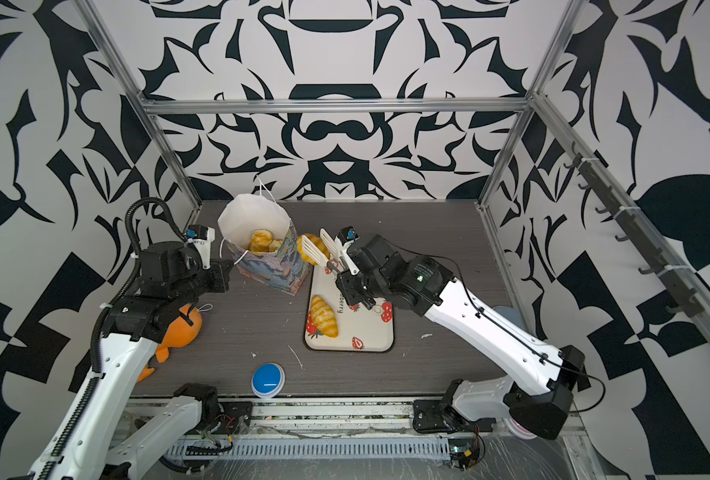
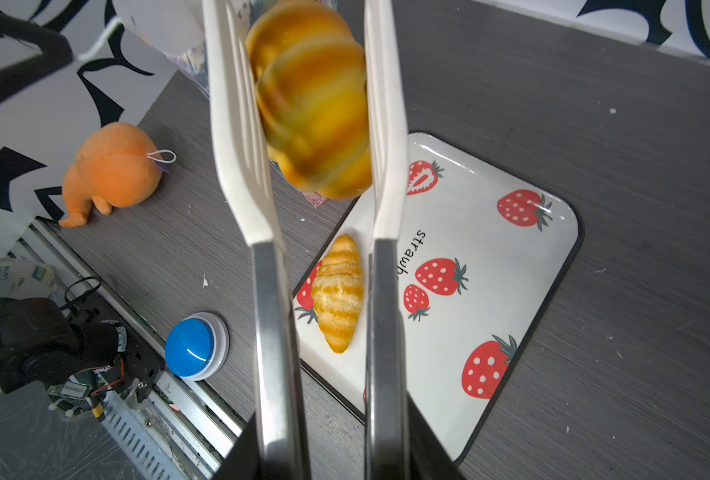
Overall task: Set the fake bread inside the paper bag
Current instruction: 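Carry the striped bun in the tongs over the bag opening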
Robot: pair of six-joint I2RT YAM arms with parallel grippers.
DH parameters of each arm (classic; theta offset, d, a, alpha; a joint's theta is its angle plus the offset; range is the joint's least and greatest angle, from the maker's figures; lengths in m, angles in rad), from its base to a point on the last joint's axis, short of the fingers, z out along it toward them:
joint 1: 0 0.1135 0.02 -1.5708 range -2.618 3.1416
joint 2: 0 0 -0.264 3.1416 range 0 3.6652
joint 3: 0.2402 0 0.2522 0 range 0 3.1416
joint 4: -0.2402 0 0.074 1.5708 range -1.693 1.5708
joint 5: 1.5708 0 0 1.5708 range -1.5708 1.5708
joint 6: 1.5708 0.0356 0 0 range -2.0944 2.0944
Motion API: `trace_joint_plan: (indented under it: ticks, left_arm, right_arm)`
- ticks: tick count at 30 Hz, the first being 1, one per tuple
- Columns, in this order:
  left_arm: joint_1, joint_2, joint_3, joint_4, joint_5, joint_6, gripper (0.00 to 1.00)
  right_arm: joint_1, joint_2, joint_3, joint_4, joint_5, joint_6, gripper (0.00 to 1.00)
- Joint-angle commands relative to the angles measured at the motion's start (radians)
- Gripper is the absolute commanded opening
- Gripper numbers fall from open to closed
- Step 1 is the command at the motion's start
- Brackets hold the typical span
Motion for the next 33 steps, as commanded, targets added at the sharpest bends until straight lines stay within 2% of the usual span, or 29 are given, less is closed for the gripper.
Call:
trace_joint_plan:
  ticks: [1,19,33]
  left_arm:
    - [0.004,-0.011,-0.016,-0.019,0.000,0.000,0.05]
    - [0.002,-0.018,-0.017,-0.019,-0.001,0.000,0.05]
    - [0.003,-0.025,-0.018,-0.019,0.000,-0.001,0.05]
  right_arm:
    - [-0.006,0.004,0.100,0.051,-0.010,-0.034,0.42]
    - [-0.012,0.198,0.418,0.057,-0.088,-0.065,0.41]
    - [-0.013,0.369,0.569,0.073,-0.162,-0.035,0.41]
